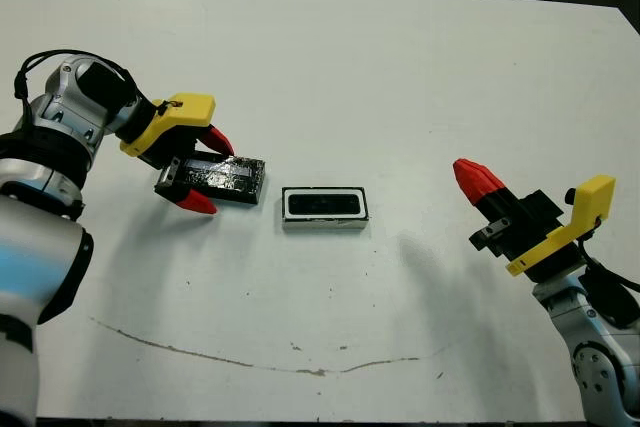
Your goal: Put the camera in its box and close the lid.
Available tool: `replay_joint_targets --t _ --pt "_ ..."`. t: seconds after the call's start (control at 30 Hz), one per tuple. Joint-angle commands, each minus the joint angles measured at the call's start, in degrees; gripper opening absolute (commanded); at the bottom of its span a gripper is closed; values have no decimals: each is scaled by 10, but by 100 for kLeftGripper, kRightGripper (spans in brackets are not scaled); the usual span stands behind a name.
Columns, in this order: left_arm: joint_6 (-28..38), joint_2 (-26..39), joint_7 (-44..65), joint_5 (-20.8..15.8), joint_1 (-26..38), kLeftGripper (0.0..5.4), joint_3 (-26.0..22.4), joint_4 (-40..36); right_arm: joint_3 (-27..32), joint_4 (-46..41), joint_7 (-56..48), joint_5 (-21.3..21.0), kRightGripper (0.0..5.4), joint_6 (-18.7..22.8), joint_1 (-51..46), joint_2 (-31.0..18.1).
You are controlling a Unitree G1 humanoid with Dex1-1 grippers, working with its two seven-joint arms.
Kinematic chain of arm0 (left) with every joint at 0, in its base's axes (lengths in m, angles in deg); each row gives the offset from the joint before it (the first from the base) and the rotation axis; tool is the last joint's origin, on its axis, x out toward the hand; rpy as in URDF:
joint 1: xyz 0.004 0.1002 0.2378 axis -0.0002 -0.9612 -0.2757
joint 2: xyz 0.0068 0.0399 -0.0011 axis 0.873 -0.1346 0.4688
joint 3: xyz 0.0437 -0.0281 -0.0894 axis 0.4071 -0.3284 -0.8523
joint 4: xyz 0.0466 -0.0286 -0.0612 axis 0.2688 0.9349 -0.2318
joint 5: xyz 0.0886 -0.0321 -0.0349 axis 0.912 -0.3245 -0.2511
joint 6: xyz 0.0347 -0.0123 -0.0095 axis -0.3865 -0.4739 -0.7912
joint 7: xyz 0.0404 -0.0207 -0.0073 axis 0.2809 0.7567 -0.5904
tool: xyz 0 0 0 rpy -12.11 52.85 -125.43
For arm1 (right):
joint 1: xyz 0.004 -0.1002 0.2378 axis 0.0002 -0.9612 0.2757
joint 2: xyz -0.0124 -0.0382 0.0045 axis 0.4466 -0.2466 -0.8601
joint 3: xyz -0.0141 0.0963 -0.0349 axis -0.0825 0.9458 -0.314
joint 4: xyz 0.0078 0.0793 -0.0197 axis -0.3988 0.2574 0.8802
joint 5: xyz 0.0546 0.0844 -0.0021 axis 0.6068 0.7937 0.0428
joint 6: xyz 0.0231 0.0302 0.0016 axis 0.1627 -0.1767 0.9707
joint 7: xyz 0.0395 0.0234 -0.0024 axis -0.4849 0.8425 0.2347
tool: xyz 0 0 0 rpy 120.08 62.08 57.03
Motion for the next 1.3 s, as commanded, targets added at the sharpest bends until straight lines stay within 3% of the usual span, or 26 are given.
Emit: replay_joint_targets --t 0.03,0.47,0.73,1.07,1.3 --pt "-10 -5 -6 24 5 540 -10 6 3 2 -5 -1 2 4 -5 -7" --pt "-15 20 -13 59 -10 540 -41 -3 3 9 -17 -2 2 -3 1 -8" --pt "-37 31 -12 78 -16 540 -43 -13 6 1 -10 6 2 15 2 -8" --pt "-36 41 -12 80 -33 540 -53 -7 6 1 -12 2 2 12 3 -10" --pt "-50 40 -18 92 -33 463 -48 -12 4 -1 -10 2 0 12 3 -8"
